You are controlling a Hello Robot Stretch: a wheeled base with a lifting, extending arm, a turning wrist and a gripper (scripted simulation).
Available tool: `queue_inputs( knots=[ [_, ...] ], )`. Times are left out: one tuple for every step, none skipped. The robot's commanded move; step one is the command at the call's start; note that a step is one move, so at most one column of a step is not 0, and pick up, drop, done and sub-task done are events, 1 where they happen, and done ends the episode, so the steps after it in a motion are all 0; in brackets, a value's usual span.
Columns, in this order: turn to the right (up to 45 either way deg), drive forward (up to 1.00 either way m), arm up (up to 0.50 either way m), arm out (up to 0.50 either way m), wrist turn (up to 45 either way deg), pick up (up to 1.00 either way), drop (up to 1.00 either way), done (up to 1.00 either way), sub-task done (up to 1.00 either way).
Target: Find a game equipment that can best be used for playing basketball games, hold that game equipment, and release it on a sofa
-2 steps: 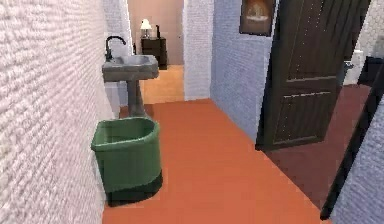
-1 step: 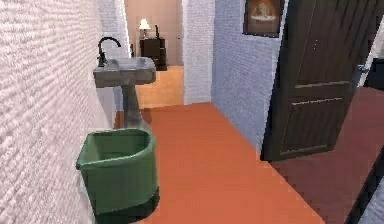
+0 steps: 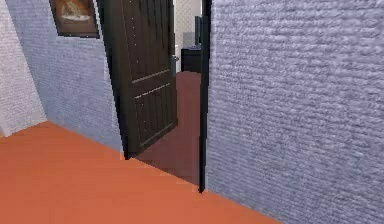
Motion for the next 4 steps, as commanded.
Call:
queue_inputs(
  knots=[
    [27.0, 0.00, 0.00, 0.00, 0.0, 0.00, 0.00, 0.00, 0.00],
    [0.0, 0.05, 0.00, 0.00, 0.0, 0.00, 0.00, 0.00, 0.00],
    [-45.0, 0.00, 0.00, 0.00, 0.0, 0.00, 0.00, 0.00, 0.00],
    [-21.0, 0.00, 0.00, 0.00, 0.0, 0.00, 0.00, 0.00, 0.00]
  ],
)
